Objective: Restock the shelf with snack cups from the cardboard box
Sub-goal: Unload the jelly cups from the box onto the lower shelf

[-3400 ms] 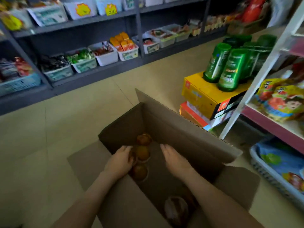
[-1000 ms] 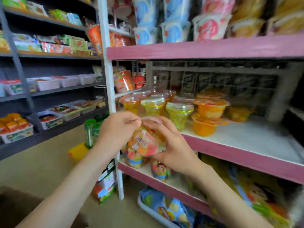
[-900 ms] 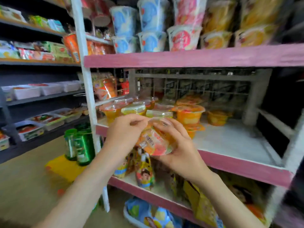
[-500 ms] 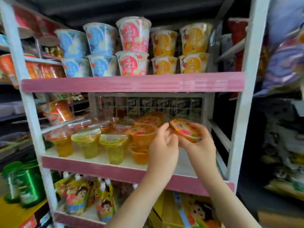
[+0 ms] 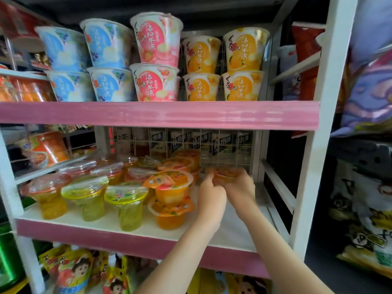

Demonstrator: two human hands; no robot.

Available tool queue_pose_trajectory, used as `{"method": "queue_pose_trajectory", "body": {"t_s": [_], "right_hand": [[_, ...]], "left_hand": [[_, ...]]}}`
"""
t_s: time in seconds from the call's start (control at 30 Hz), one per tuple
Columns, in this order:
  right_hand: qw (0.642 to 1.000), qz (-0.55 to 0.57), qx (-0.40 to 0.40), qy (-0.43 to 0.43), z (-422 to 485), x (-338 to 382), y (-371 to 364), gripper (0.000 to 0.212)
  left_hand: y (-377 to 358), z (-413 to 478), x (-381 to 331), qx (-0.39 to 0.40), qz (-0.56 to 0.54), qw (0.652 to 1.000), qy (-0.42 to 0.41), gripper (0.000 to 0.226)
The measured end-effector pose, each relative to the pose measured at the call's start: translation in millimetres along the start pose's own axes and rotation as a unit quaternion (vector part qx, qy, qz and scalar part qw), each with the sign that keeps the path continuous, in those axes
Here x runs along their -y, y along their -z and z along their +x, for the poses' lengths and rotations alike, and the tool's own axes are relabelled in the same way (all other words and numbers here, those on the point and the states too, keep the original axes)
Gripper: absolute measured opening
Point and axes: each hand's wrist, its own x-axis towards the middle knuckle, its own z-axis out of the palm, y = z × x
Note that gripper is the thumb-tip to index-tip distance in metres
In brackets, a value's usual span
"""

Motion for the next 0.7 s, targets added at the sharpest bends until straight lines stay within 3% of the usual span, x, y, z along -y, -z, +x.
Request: {"method": "queue_pose_trajectory", "body": {"t_s": [0.1,0.2,0.4,0.57,0.7], "right_hand": [[1.000,-0.010,0.015,0.018,17.6,14.1,2.4,0.047],[0.998,0.020,0.015,0.054,33.5,23.1,-1.2,0.043],[0.995,-0.052,0.016,0.080,59.0,1.8,-22.8,0.030],[0.991,-0.103,0.050,0.073,66.8,-4.1,-26.4,0.060],[0.986,-0.132,0.053,0.088,63.8,-7.2,-26.6,0.073]], "left_hand": [[0.2,5.9,-15.1,-0.043,0.021,0.997,-0.056,0.052],[-5.8,22.2,-20.0,-0.062,0.001,0.996,-0.070,0.052],[-23.2,65.5,-14.1,-0.083,-0.084,0.991,0.063,0.036],[-27.0,79.6,-8.9,-0.097,-0.082,0.990,0.055,0.040],[-20.6,68.4,-11.3,-0.085,0.017,0.996,0.028,0.041]]}}
